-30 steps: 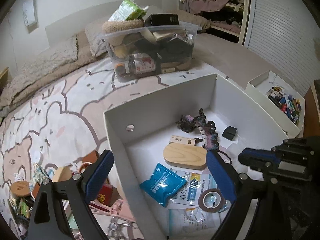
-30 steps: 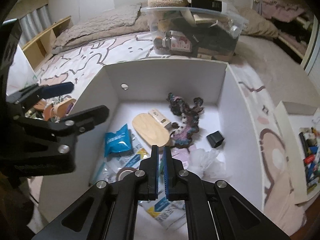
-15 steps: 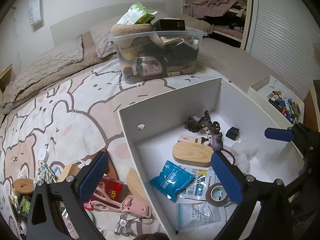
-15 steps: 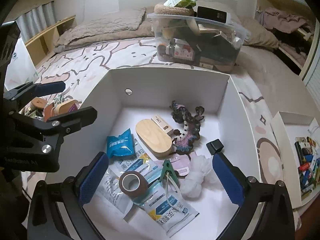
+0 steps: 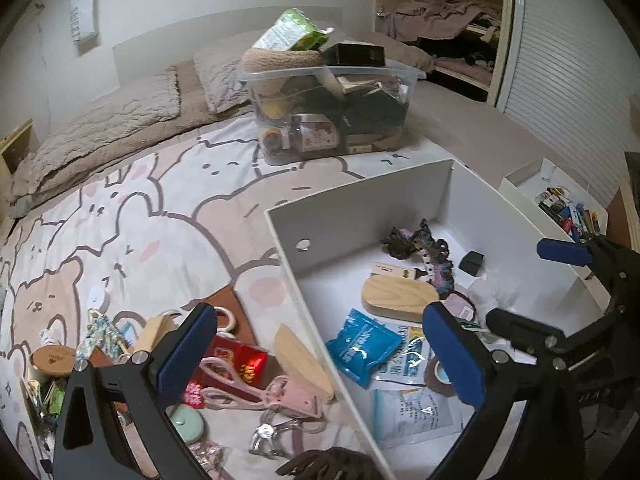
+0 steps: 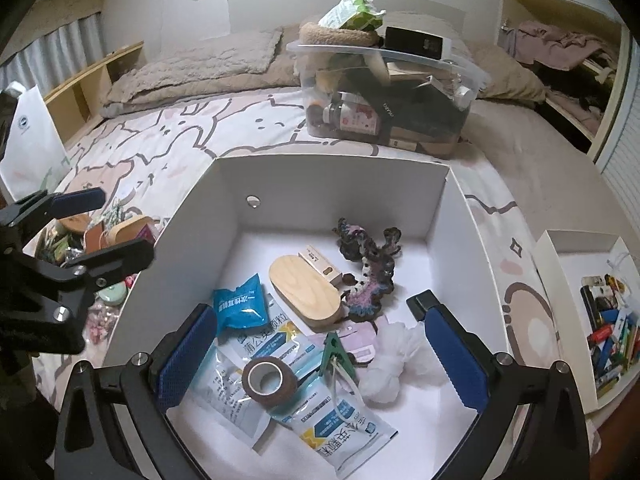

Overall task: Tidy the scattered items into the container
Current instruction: 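Withdraw both open grippers up out of the shoebox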

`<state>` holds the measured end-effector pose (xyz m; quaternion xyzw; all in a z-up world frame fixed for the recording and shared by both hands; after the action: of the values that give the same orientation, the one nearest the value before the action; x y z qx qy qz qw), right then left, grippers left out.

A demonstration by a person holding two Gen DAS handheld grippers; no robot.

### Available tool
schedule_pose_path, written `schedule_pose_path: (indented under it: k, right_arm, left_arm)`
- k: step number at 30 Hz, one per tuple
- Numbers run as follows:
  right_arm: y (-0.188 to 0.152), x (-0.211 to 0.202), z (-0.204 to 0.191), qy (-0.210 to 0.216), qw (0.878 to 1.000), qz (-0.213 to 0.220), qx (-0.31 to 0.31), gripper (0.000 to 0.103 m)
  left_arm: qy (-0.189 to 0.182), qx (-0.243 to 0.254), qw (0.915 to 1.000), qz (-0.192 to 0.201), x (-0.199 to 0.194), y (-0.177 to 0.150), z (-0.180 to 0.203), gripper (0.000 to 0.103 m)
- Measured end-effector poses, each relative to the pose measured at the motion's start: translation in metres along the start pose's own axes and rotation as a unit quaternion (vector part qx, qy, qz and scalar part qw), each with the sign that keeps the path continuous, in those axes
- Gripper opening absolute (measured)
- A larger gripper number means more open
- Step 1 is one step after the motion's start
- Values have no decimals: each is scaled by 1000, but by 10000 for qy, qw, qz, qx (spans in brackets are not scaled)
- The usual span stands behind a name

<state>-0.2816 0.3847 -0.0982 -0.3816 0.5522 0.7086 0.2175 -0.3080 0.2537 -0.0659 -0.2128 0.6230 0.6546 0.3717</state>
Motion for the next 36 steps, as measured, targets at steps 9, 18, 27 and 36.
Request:
schedule_pose_path:
  k: [9, 18, 27, 36]
  right_arm:
    - [5, -15, -3, -95, 9997, 202, -10, 103]
    - [16, -34, -14, -127, 9986, 511, 6, 103]
    - [31, -47, -40, -15, 9969, 783, -36, 103]
    - [44, -57, -76, 235, 9932, 1115, -221, 103]
  left_arm:
    - [106, -170, 9996, 179, -23, 4, -30, 103]
    - [152, -435, 9980, 438, -53, 7, -67, 103]
    - [398, -705, 9942, 712, -88, 8, -117, 103]
    - [724, -837, 9898, 901, -118, 1, -160, 103]
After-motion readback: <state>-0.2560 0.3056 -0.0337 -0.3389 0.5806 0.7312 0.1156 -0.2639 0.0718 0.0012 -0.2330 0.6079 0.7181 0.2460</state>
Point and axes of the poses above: each gripper's, at about its wrist camera, not at the fingertips, and x roughly the way its jaws point, z to its right, y to its top, the point moved 7 cm from there along x, roughly the way its jaws point, and after that the axes turned 12 degrees about -x, right-handed, at the moved point
